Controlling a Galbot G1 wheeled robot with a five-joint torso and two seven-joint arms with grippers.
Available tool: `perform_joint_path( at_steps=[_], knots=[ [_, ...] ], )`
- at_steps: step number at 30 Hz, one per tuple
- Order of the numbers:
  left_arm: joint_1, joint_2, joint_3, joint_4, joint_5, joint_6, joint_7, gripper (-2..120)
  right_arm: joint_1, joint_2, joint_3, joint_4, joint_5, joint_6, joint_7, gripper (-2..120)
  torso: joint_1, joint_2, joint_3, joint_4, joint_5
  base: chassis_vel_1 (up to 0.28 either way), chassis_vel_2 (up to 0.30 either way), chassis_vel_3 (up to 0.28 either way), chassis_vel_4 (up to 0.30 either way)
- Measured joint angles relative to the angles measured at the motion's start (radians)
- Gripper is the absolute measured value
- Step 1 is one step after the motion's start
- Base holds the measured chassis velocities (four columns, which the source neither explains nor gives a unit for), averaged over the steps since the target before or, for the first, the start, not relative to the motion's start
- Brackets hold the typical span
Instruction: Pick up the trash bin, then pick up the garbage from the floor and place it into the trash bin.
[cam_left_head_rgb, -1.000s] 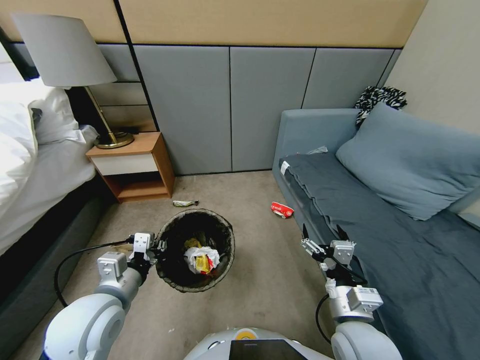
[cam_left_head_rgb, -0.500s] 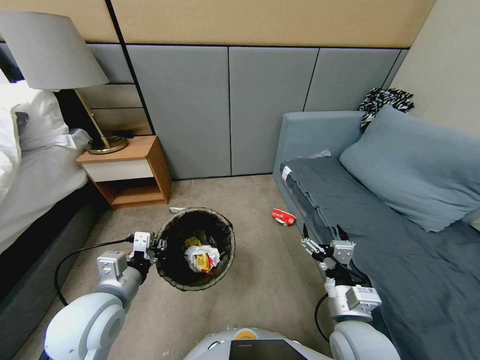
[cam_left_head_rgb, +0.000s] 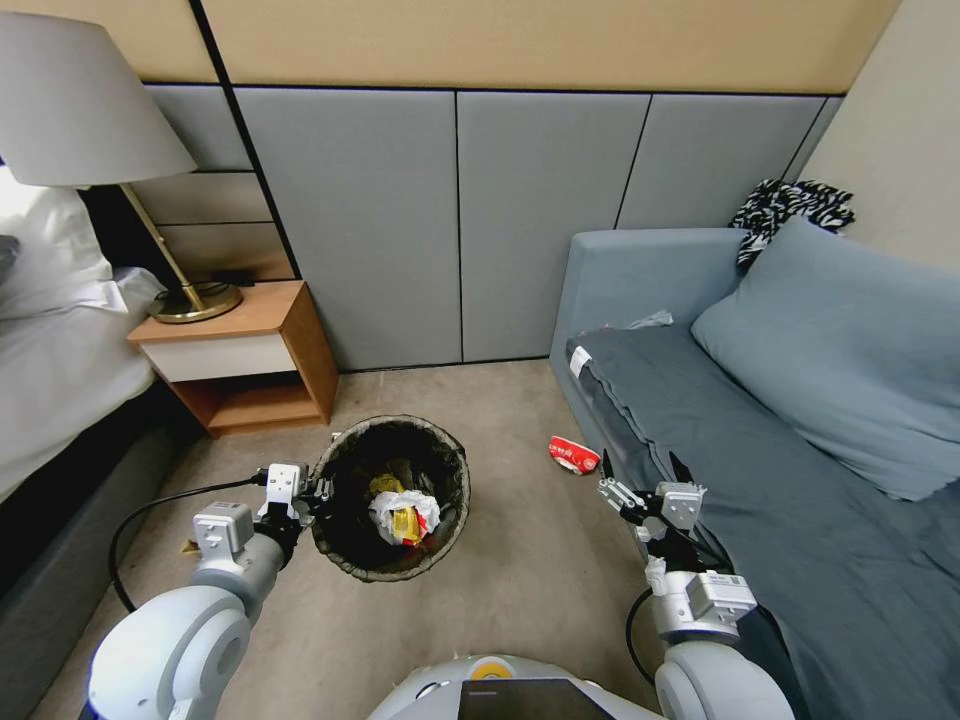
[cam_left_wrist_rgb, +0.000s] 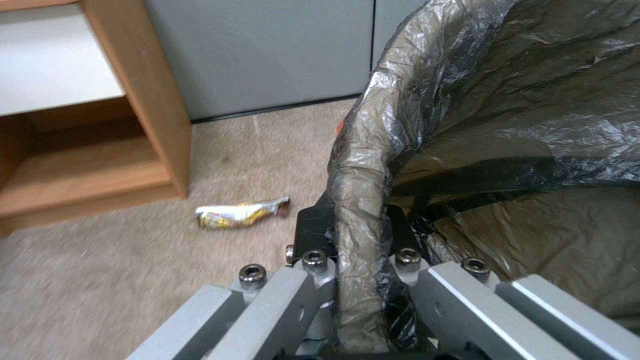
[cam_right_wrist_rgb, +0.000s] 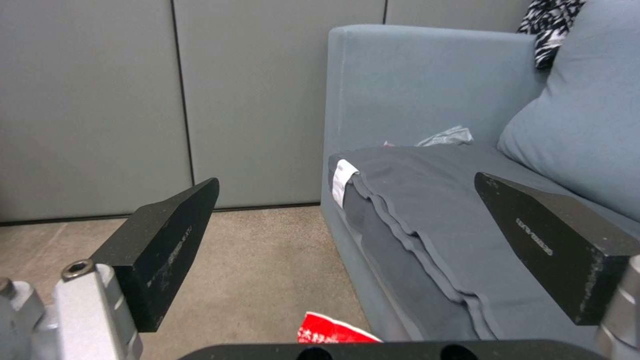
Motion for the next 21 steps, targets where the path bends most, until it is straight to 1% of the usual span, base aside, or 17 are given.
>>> perform_joint_path(
  at_steps=[10, 18, 21],
  knots=[
    [0.000, 0.003, -0.001, 0.000, -0.001, 0.000, -0.001, 1, 0.000, -0.005, 0.001, -0.008, 0.004, -0.002, 0.000, 100, 0.000, 0.000, 0.000, 0.0002, 0.0000, -0.137, 0.143, 0.136, -0.145],
    [0.000, 0.005, -0.001, 0.000, -0.002, 0.000, -0.001, 1, -0.002, -0.008, 0.000, -0.013, 0.004, -0.005, 0.000, 100, 0.000, 0.000, 0.000, -0.0001, -0.0003, -0.134, 0.129, 0.134, -0.138],
    [0.002, 0.005, -0.001, 0.000, -0.002, 0.000, -0.001, 1, -0.002, -0.009, 0.000, -0.015, 0.004, -0.006, 0.000, 100, 0.000, 0.000, 0.000, 0.0000, 0.0002, -0.133, 0.138, 0.137, -0.140]
  ],
)
